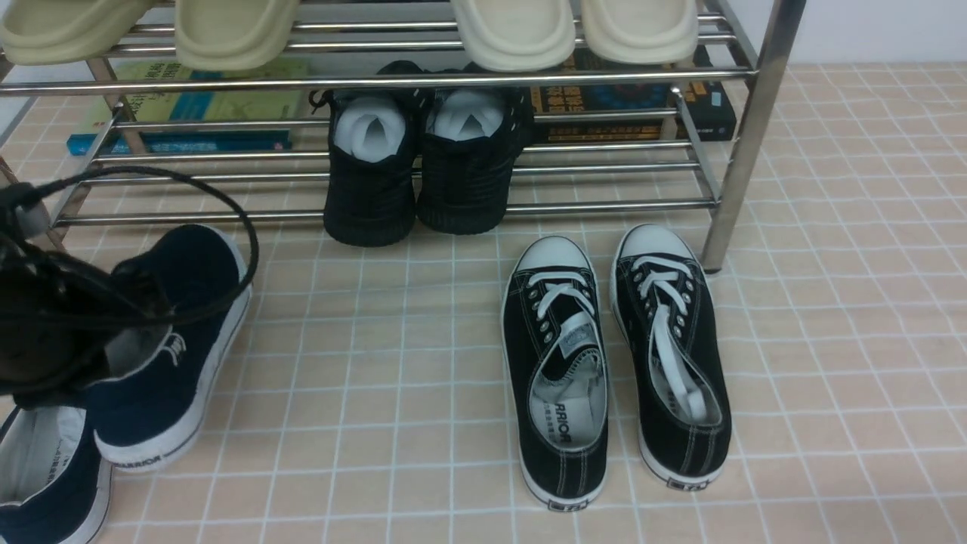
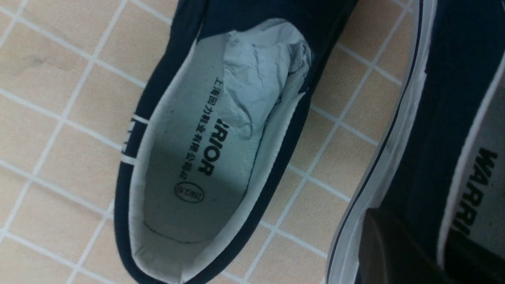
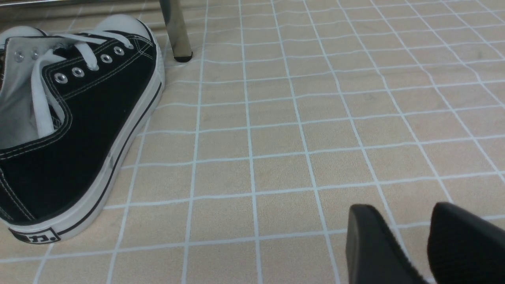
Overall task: Take the shoes off the shelf from the light coffee tablecloth by hand.
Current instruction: 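Set the held shoe down on the floor in front of the rack with the left gripper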
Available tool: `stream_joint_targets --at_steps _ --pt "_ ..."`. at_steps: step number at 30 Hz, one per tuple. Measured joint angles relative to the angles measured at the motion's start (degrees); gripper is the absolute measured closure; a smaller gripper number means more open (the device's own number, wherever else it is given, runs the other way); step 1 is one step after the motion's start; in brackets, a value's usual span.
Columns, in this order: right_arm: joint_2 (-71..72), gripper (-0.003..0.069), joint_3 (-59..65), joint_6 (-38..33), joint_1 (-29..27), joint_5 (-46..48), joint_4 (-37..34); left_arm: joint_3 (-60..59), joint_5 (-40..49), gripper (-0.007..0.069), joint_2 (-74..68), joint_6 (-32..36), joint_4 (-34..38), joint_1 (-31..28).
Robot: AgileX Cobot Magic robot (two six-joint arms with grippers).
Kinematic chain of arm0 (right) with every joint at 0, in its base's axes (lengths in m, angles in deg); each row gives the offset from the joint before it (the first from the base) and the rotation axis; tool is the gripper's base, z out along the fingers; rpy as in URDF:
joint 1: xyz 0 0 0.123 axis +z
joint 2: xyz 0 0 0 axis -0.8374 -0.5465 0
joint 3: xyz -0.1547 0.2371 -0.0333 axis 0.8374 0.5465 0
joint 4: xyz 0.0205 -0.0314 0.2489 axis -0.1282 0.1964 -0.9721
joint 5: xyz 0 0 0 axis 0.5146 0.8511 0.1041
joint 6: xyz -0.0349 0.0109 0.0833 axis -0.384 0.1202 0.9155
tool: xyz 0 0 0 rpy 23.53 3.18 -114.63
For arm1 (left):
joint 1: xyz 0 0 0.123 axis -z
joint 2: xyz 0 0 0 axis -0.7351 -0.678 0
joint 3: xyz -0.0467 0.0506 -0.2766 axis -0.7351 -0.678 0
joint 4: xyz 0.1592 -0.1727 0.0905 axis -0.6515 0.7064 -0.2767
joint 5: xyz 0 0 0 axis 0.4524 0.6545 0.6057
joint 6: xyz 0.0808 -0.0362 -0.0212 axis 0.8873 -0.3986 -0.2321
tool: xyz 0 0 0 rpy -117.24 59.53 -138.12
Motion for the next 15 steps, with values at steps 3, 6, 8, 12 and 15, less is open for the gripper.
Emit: stream_joint_targets --at_steps 3,6,8,12,15 --pt "0.0 0.042 0.0 0.0 0.0 0.0 0.0 -0.79 -1.05 0.0592 0.0 -0.13 0.36 0.0" --pt "0.0 0.042 0.0 0.0 0.0 0.0 0.0 -1.06 -2.28 0.0592 0.0 -0.44 0.52 0.0" --pt "0.0 0.042 0.0 0.0 0.0 0.0 0.0 -1.06 -3.05 0.0592 0.0 -0.53 0.52 0.0" --pt "0.0 0.042 0.0 0.0 0.0 0.0 -0.06 -1.06 -3.23 0.0592 0.0 -0.66 0.52 0.0" --pt "0.0 0.0419 0.0 0.0 0.0 0.0 -0.02 -1.12 -3.36 0.0592 0.0 -0.66 0.47 0.0"
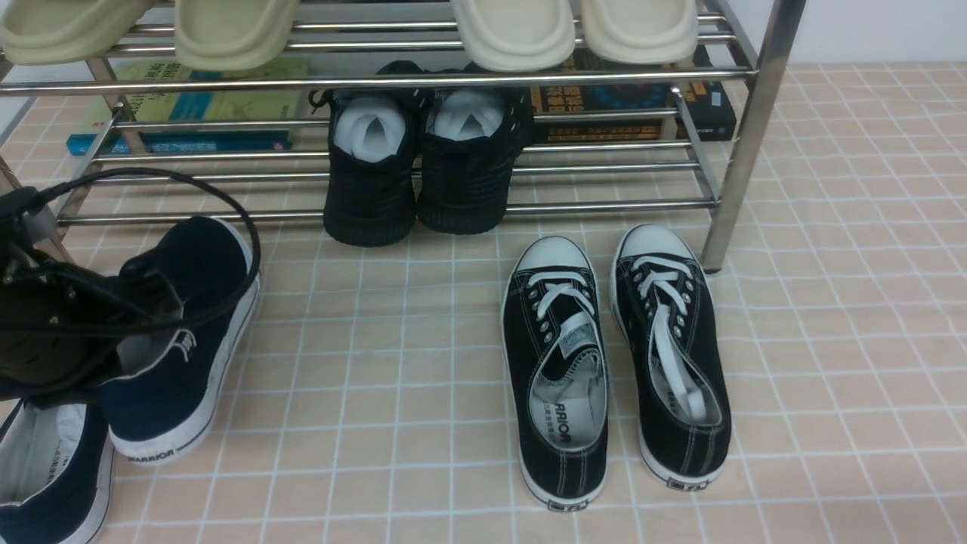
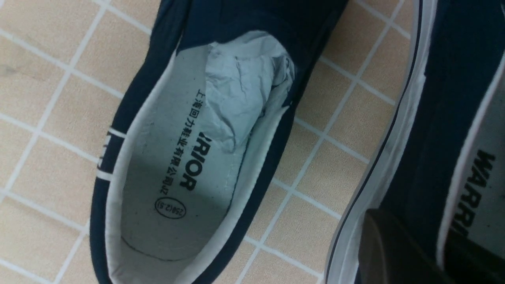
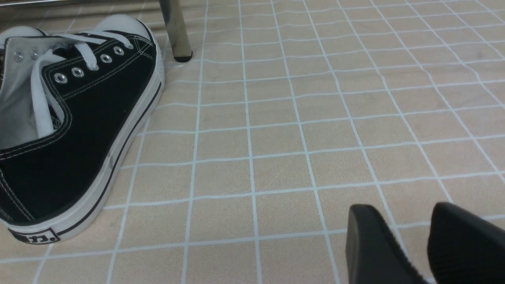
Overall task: Take the shoes off the shelf from the light coffee tablecloth by hand.
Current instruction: 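Set the held shoe down on the floor in front of the rack with the left gripper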
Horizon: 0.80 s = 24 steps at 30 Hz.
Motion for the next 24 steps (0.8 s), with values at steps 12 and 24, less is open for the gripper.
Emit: stream_joint_targets --at_steps 12,24 --pt "0.0 0.0419 0.0 0.0 0.0 0.0 0.0 -0.04 -0.05 0.0585 -3.55 0.0 -0.85 0.0" --pt "0.0 0.0419 0.0 0.0 0.0 0.0 0.0 -0.04 -1.15 0.0446 -4.67 0.21 -0.57 0.0"
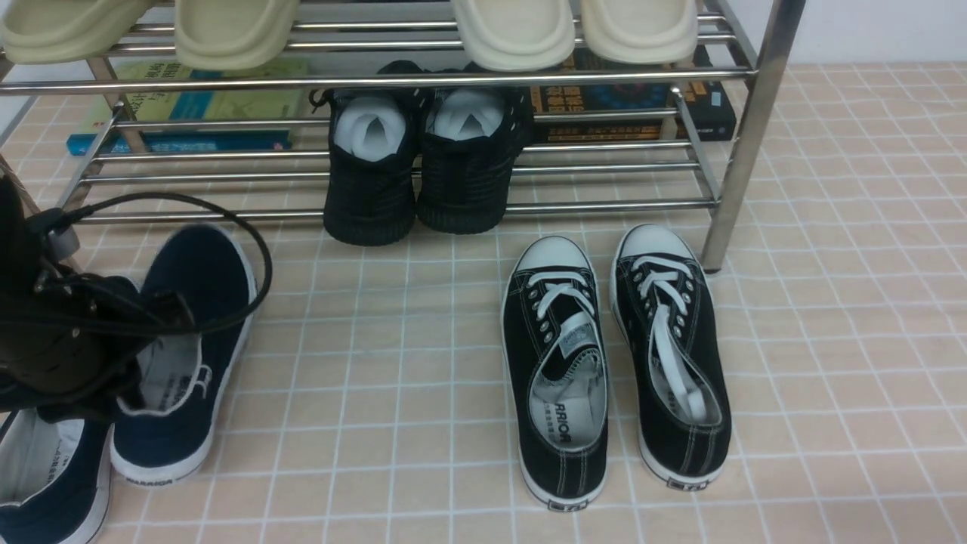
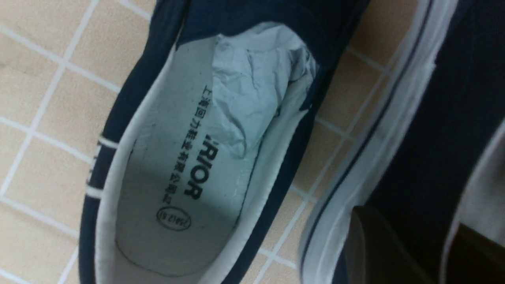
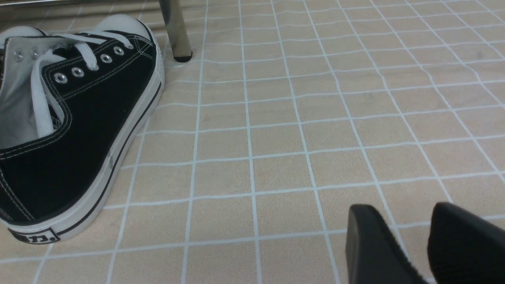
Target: Take the shoes off the shelf from the light coffee tablecloth by hand.
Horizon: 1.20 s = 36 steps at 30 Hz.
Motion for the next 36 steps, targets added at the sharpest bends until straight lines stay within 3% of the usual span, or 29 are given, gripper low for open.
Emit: stream_joint_targets --at_steps 7,17,20,28,36 --pt "0.0 0.0419 0.0 0.0 0.0 0.0 0.0 0.17 0.31 0.0343 0.0 3.78 1.37 0.0" --pt "0.0 0.0419 0.0 0.0 0.0 0.0 0.0 5.68 4.57 0.0346 7.74 5.08 1.31 0.0" --pt "0.0 0.0419 0.0 0.0 0.0 0.0 0.0 8.58 6.99 0.038 11.19 7.86 1.06 0.0" --pt "0.0 0.0419 0.0 0.0 0.0 0.0 0.0 13.03 18.45 0.0598 24.44 21.76 0.99 0.0" --pt "0.0 0.0419 0.0 0.0 0.0 0.0 0.0 8.52 21.63 0.0623 38.75 25.05 3.21 0.0"
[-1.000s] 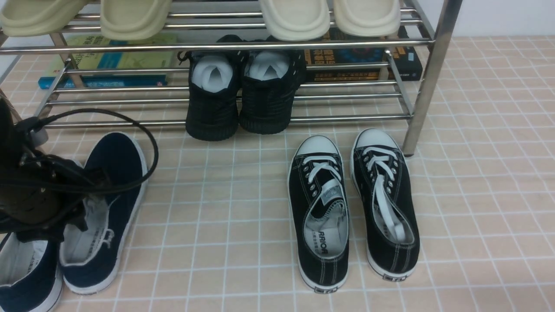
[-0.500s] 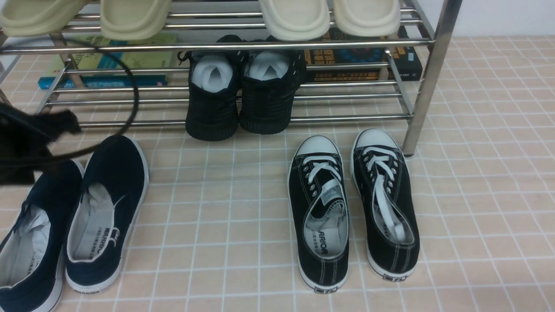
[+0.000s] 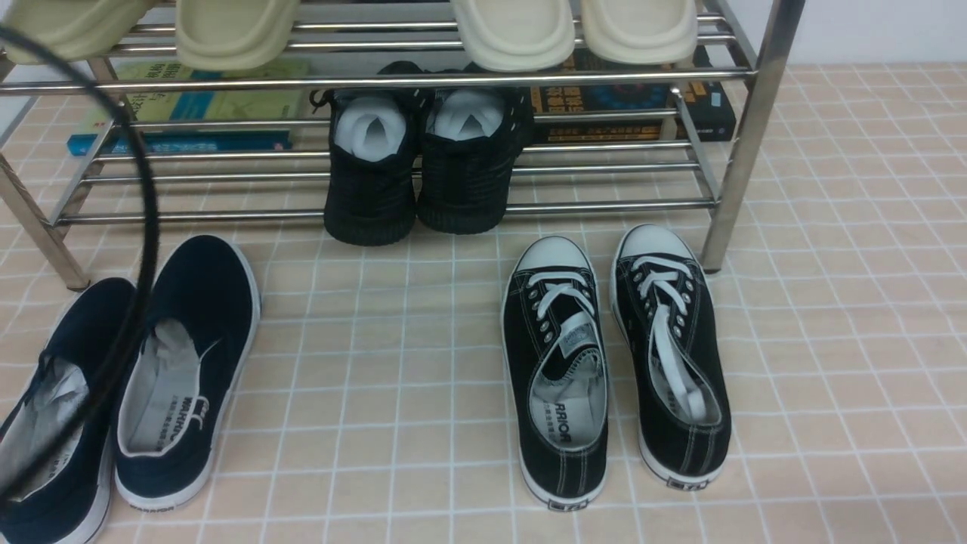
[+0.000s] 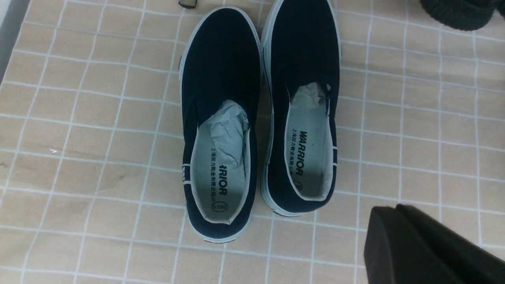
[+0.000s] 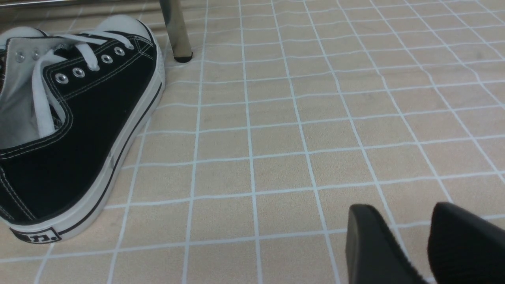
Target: Take the shoes off the shelf from the light coffee tablecloth by hand.
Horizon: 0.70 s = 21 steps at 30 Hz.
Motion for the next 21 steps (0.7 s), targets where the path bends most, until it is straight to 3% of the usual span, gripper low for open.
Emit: stream_joint_targets --at_steps 8,12,16,21 --pt "0.0 0.0419 0.0 0.0 0.0 0.0 0.13 -16.11 -3.17 0.0623 18.85 4.84 4.89 0.0" --pt "0.0 0.0419 0.0 0.0 0.0 0.0 0.07 -26.8 -12.13 0.0622 31.06 5.91 10.88 0.0" --pt "0.0 0.0419 0.0 0.0 0.0 0.0 0.03 -32.79 -23.59 0.062 37.24 6.11 12.36 0.0" --pt "0.0 0.0419 0.0 0.0 0.0 0.0 0.03 -35.22 -28.28 0.0617 39.72 6.16 12.4 0.0"
